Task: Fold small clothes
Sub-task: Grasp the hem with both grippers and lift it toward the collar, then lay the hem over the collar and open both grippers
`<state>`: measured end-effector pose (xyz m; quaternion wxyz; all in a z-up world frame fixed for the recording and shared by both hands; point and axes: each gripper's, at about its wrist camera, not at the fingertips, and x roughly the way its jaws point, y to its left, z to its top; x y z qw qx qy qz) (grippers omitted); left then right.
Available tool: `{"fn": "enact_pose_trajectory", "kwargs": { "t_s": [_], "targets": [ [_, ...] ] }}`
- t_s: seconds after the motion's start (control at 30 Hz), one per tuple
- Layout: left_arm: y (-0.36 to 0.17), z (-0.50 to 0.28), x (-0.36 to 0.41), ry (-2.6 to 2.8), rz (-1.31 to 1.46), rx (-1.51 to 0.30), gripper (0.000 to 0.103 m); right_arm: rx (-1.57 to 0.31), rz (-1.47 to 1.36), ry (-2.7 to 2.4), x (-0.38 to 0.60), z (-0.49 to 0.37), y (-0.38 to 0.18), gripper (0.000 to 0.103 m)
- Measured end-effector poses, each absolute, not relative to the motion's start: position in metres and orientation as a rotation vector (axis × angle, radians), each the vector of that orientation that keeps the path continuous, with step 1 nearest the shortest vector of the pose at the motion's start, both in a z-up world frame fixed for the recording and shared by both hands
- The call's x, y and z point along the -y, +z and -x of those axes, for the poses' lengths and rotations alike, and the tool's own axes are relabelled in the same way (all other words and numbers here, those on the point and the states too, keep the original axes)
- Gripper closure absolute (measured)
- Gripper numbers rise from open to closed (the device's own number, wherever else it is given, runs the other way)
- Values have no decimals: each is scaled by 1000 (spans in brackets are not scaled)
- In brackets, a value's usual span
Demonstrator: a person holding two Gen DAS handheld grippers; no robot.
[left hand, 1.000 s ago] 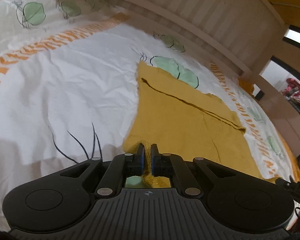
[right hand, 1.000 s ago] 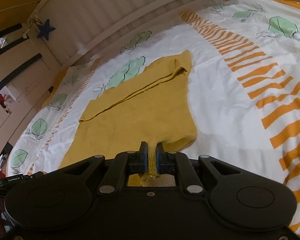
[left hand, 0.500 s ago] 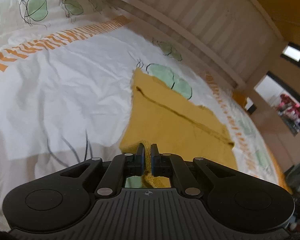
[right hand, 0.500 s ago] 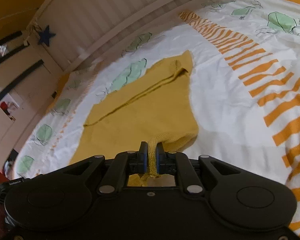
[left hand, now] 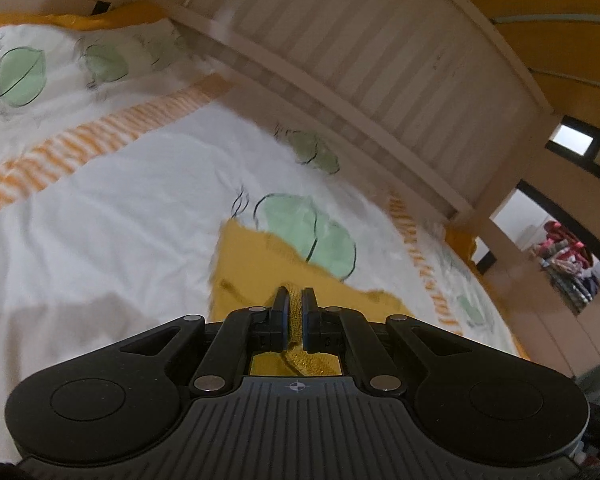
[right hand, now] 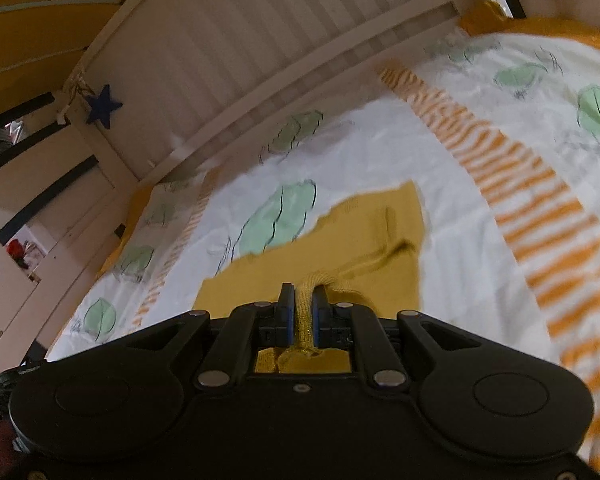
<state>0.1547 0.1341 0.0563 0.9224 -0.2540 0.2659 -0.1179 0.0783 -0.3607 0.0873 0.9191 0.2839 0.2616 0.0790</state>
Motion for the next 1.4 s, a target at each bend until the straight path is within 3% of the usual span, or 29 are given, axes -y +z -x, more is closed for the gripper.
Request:
{"fn": "enact_pose_trajectory", "kwargs": {
  "t_s": [0.33,1.03,1.17,1.23,1.3,1.4],
  "targets": [
    [51,-234,-127,-192,566,-536,98,-527,-609,88,379,-159,82,88],
    [-13,-351,-120,-79,602,-616,97,-608,-631,-1,389,-288,13,86],
    [-19,-357,-121,-70,604,-587,92,-620,-625,-9,389,-300,2,74],
    [-19,-356,-124,-54,590,-571,76,-618,-621,-24,390,-301,-2,53],
    [-16,-352,-123,-30,558,-547,72,-593,-609,-39,393,-298,-1,27],
    [-10,-345,-114,-54,483,-558,72,-561,-578,-55,394,-291,6,26]
  ]
}}
